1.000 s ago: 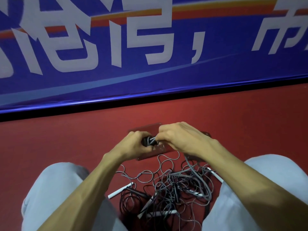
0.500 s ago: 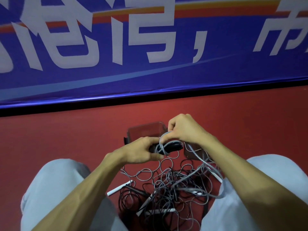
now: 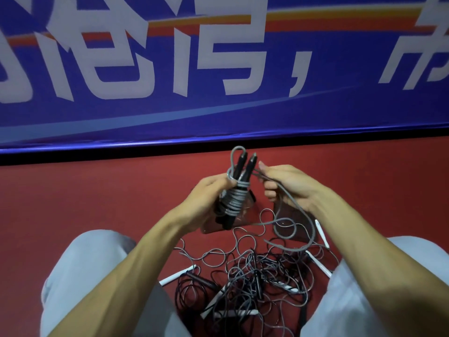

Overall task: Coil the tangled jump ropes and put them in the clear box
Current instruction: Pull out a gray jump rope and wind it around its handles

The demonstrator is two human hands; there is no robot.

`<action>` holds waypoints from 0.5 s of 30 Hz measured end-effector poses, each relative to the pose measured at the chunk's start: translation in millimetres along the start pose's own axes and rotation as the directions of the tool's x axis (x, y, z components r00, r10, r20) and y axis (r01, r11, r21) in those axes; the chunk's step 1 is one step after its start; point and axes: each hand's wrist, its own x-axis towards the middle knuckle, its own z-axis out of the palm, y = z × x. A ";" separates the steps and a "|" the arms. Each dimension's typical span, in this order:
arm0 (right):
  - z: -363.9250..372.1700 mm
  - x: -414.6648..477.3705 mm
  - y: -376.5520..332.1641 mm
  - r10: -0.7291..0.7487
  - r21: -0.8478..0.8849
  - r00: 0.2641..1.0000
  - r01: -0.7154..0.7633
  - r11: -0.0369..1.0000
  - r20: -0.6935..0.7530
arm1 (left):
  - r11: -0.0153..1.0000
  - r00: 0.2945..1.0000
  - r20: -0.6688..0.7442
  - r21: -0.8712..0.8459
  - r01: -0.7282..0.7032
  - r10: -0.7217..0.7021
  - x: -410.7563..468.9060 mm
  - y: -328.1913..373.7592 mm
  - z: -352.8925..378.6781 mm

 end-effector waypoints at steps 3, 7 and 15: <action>6.5 -1.1 1.1 -0.026 -0.136 0.997 0.036 0.990 0.072 | 0.980 0.991 -0.098 -0.185 0.075 -0.094 2.4 6.2 -4.1; 13.6 -6.8 0.9 -0.038 -0.343 0.988 0.088 0.935 0.149 | 0.964 0.975 -0.159 -0.244 0.111 -0.152 5.3 6.8 -15.9; 6.3 -19.1 1.4 0.112 -0.724 0.991 -0.022 0.689 0.077 | 0.952 0.966 -0.188 -0.280 0.121 -0.178 9.9 5.0 -22.0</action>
